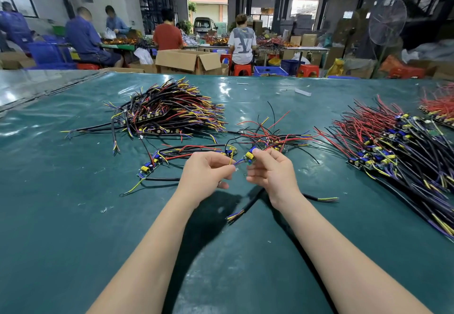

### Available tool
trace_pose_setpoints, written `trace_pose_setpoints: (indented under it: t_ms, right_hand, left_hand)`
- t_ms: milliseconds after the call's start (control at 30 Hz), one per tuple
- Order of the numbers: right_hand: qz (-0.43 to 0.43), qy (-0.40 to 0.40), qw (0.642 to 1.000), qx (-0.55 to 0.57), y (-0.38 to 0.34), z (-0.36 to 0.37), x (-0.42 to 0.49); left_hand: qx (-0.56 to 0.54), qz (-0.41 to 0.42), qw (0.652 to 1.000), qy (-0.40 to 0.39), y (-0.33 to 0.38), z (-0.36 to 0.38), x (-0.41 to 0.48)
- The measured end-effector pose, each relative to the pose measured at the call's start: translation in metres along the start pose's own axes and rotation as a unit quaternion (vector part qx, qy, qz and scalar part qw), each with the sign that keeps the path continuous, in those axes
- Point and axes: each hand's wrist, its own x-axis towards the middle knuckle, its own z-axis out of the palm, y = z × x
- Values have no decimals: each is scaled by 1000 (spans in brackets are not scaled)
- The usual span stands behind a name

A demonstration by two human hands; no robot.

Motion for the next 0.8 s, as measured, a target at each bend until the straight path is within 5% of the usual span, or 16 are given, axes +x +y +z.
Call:
trace_pose_setpoints:
  t_ms: [167, 333, 567, 800]
  right_hand:
    - [-33, 4, 992, -118, 2, 2, -1]
    - [14, -58, 996, -67, -3, 3, -3]
    - [118, -69, 989, 62, -1, 2, -1]
    - [151, -17, 977, 151, -1, 5, 0]
  left_hand:
    - [32, 32, 999, 29, -2, 2, 2]
    - [43, -3, 999, 15, -3, 1, 4]
    - [-24, -135, 984, -114, -1, -6, 4]
    - [130, 42, 990, 23, -6, 7, 4]
